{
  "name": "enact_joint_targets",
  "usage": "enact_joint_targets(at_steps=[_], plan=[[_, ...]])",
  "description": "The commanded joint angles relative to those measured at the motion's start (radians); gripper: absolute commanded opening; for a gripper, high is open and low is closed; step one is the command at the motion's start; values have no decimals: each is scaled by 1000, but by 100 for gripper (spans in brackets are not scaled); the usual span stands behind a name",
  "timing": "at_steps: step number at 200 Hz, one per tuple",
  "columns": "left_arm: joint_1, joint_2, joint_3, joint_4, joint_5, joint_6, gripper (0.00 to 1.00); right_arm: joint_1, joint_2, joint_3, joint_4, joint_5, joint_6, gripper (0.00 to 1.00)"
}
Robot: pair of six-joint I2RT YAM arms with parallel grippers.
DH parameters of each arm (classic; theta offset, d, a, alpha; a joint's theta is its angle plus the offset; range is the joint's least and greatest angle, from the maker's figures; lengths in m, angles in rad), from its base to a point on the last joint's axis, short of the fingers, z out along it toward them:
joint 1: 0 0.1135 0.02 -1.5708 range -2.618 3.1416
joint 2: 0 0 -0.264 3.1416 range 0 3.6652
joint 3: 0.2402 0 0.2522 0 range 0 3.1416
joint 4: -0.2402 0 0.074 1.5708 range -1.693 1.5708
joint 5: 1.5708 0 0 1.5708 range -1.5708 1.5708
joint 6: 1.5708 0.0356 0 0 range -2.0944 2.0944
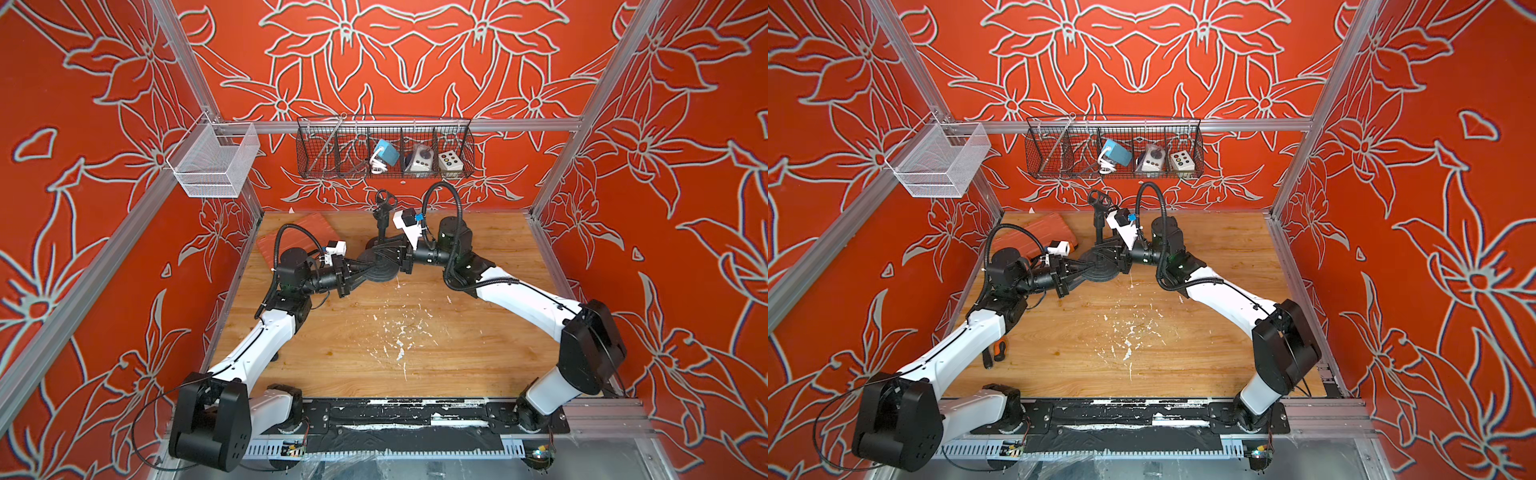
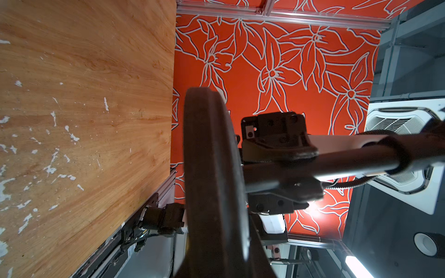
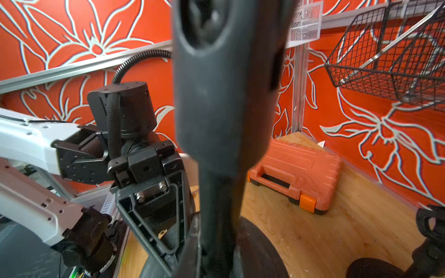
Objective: Assemble a microphone stand
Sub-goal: Screw the microphone stand pole into the microphone stand base.
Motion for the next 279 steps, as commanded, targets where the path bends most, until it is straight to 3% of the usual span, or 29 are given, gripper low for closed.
enact_joint_targets(at_steps=[1,23,39,52,71,89,102,114,122,135,157,179,223,279], plan=[[-5,-10,32,66,19,27,0,33,-11,-32,47,199,34,0],[-4,-3,46,60,-11,23,0,134,-53,-54,-93,696,28,0],[-4,-2,51,66,-33,24,0,205,-37,2,-254,981,53,0],[-5,-1,54,66,-46,27,0,248,1,58,-343,1107,59,0],[-3,3,51,53,-65,31,0,277,33,105,-399,1146,51,0],[-1,19,44,46,-77,27,0,275,22,89,-352,1049,14,1],[4,34,39,61,-77,17,0,261,-11,52,-291,913,-7,36],[12,50,36,80,-67,5,0,229,-42,6,-221,748,-3,59],[18,58,35,89,-60,-3,0,196,-57,-26,-174,624,24,68],[26,67,40,94,-47,-5,0,135,-66,-64,-90,421,88,74],[33,64,41,100,-34,-6,0,44,-53,-112,56,159,173,76],[38,54,45,90,-12,-1,0,-23,-52,-123,61,38,167,73],[42,48,61,54,32,15,0,-46,-113,-129,-117,37,-54,69],[41,41,61,55,80,25,0,-48,-92,-61,-161,-17,-121,56]])
